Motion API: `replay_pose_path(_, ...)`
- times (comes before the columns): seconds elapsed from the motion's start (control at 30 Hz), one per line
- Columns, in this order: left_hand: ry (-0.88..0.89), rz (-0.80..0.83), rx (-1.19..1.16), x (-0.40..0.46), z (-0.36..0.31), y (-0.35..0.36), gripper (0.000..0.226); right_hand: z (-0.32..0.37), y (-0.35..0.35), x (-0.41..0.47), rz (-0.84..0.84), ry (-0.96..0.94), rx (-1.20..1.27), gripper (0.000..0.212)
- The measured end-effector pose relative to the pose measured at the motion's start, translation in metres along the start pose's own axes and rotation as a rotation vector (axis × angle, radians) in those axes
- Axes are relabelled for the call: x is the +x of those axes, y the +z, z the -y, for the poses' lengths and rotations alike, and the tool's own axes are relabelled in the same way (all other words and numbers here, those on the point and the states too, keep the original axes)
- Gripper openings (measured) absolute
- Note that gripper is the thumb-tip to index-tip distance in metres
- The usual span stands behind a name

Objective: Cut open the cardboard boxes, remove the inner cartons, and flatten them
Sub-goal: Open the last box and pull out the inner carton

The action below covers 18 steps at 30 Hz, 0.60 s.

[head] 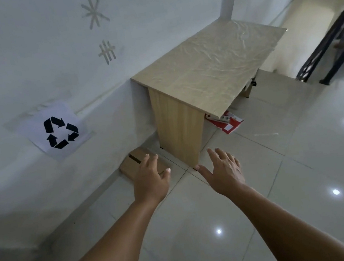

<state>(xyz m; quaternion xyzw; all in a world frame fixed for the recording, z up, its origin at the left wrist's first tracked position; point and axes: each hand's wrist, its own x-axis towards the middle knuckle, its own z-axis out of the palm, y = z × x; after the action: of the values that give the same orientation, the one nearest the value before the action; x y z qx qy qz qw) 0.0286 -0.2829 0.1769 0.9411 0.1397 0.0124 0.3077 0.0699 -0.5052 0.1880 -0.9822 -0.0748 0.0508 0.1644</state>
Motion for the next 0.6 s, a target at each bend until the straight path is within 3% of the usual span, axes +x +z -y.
replay_pose_path(0.23, -0.15, -0.07, -0.002, 0.072, -0.002, 0.025, 0.065, -0.017, 0.007, 0.1, 0.074, -0.121, -0.008, 0.08)
replay_pose_path(0.6, -0.363, -0.143, -0.097, 0.184, 0.0, 0.036, 0.064, 0.014, 0.02, 0.249, 0.208, -0.336, -0.044, 0.076)
